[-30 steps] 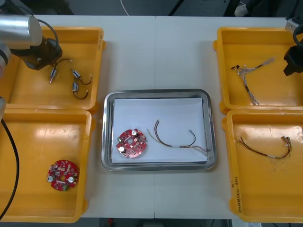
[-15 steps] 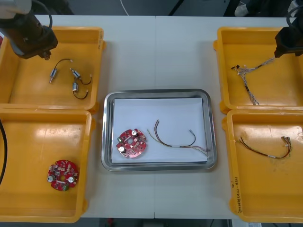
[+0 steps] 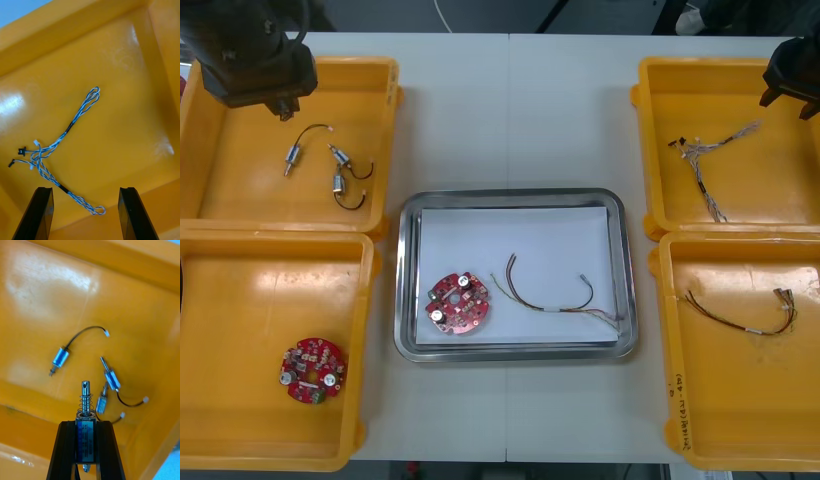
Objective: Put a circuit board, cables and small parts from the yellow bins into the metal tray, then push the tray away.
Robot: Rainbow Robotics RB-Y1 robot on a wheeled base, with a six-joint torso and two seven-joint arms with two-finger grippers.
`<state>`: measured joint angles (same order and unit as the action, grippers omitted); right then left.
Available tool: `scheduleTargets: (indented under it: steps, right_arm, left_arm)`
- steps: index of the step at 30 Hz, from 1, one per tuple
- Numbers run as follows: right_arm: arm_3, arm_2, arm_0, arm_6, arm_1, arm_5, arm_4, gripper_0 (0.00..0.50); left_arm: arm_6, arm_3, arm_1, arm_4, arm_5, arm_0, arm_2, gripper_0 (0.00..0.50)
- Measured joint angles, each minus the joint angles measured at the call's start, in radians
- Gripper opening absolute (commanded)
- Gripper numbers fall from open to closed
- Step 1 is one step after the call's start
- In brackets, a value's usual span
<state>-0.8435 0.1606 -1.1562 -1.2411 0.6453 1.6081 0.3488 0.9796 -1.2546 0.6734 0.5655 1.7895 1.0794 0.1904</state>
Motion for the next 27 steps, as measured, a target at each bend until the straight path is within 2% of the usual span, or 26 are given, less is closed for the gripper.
scheduleTargets:
  steps: [6, 13, 17, 23, 27]
  right_arm:
    - [0.056, 0.042, -0.025, 0.237, -0.015, -0.048, -0.006, 0.500]
    - [0.115, 0.042, -0.035, 0.398, -0.032, -0.108, -0.008, 0.500]
    - [0.191, 0.042, -0.055, 0.495, -0.035, -0.152, -0.014, 0.500]
    - [0.307, 0.055, -0.087, 0.523, -0.038, -0.244, -0.023, 0.500]
    - [0.358, 0.094, -0.094, 0.587, -0.044, -0.297, -0.025, 0.500]
  left_arm:
    - [-0.046, -0.189, -0.003, 0.056, 0.118, -0.038, 0.000, 0.000]
    - [-0.304, -0.333, -0.052, 0.077, 0.121, -0.058, 0.034, 0.000]
    - [-0.410, -0.375, -0.088, 0.101, 0.122, -0.059, 0.075, 0.000]
    - [-0.411, -0.407, -0.132, 0.126, 0.122, -0.059, 0.155, 0.001]
    - [-0.411, -0.407, -0.150, 0.172, 0.122, -0.060, 0.189, 0.000]
